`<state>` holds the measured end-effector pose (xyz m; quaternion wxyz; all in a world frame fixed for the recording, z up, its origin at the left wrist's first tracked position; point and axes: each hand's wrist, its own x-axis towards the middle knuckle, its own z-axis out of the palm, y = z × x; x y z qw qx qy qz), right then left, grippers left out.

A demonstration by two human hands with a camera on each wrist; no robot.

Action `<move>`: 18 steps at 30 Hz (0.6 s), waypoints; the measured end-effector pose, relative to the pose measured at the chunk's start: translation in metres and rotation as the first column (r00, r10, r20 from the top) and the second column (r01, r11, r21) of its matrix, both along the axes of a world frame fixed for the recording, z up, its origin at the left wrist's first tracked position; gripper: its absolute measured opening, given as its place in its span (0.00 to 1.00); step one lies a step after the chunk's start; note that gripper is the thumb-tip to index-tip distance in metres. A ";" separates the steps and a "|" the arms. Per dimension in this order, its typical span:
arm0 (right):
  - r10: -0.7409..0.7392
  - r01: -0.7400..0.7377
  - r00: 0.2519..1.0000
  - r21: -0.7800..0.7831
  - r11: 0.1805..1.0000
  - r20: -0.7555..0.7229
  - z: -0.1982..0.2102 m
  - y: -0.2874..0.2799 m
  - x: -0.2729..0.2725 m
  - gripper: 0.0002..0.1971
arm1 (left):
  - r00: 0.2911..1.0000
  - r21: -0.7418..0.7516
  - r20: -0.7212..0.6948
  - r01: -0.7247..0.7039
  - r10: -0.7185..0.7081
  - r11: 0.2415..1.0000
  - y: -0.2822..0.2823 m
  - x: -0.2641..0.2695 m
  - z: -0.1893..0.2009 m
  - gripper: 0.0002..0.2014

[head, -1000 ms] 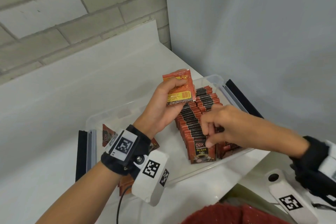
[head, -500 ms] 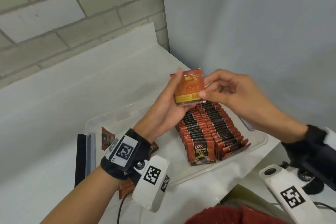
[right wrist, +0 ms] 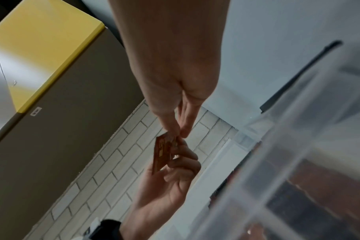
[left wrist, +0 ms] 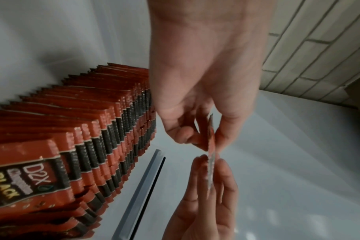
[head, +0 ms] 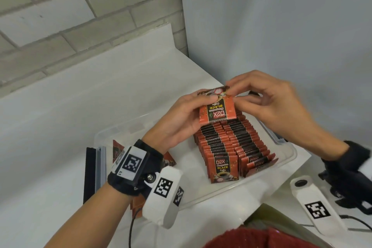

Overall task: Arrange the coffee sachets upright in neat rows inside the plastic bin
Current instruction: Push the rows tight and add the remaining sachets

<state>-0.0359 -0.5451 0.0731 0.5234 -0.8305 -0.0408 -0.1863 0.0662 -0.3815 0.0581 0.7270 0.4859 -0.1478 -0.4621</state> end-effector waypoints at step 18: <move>0.268 -0.303 0.886 -0.035 0.952 -0.379 0.000 0.001 -0.015 0.06 | 0.998 0.377 0.057 -0.015 -0.007 0.926 0.048 -0.004 0.017 0.21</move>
